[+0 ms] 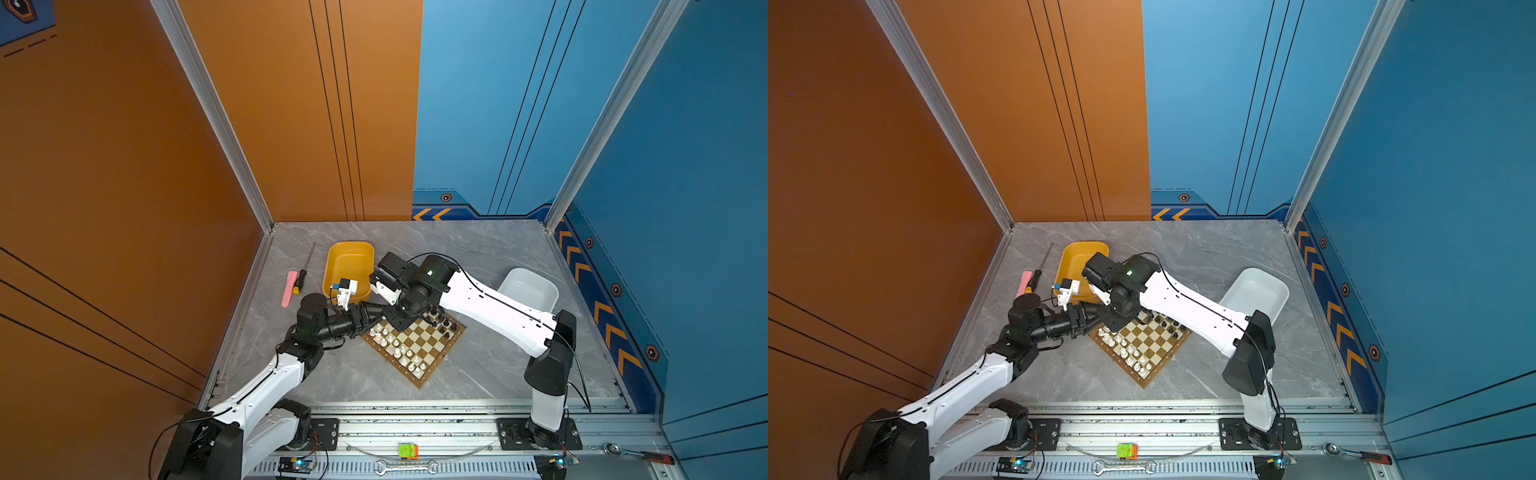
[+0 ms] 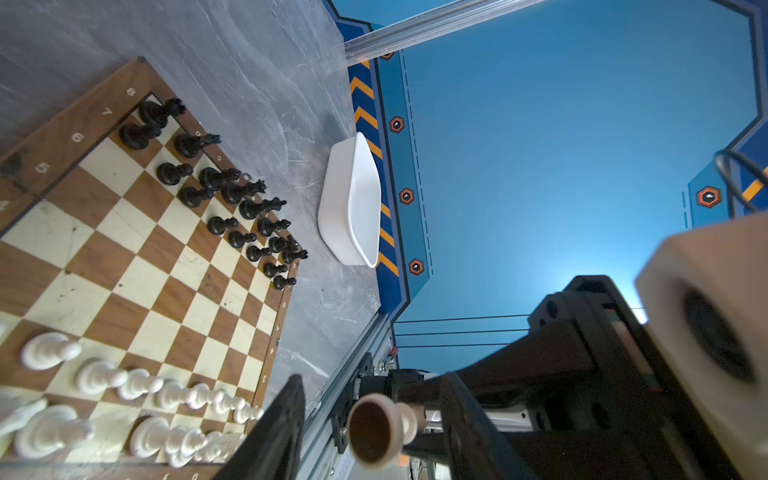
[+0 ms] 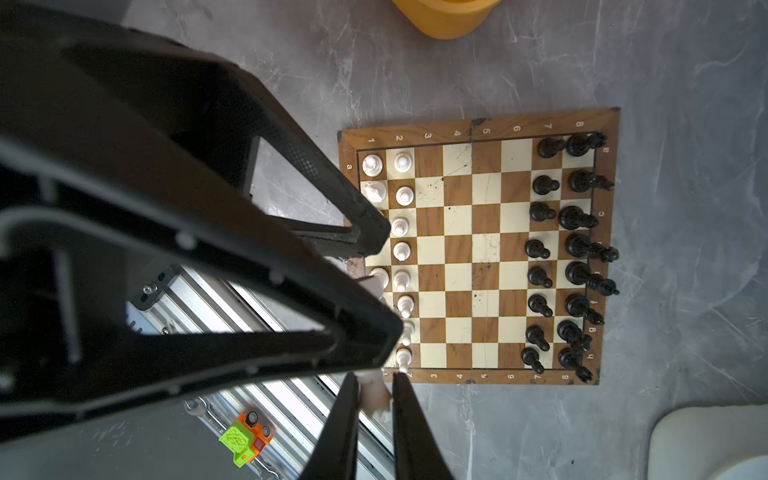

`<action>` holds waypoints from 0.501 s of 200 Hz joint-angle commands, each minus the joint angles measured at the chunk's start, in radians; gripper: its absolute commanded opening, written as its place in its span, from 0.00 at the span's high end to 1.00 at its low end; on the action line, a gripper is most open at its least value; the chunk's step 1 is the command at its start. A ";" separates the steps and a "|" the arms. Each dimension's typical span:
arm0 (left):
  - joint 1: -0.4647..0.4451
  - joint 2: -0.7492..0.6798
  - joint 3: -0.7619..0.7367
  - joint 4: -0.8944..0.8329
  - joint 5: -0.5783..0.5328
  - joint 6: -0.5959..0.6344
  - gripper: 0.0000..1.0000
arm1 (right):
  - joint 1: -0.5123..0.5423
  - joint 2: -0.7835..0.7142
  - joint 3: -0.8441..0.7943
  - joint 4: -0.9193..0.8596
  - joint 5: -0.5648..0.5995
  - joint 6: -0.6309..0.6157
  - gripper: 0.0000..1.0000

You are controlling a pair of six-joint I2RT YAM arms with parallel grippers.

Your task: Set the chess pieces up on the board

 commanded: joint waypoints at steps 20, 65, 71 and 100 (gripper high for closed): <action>-0.015 0.031 0.056 0.049 0.048 0.012 0.52 | -0.022 -0.056 -0.031 0.037 -0.033 -0.019 0.82; -0.029 0.067 0.080 0.049 0.077 0.018 0.57 | -0.047 -0.064 -0.040 0.055 -0.043 -0.024 0.82; -0.029 0.070 0.082 0.049 0.077 0.018 0.59 | -0.048 -0.065 -0.041 0.056 -0.044 -0.025 0.82; -0.031 0.077 0.087 0.050 0.076 0.019 0.67 | -0.057 -0.067 -0.046 0.061 -0.046 -0.026 0.82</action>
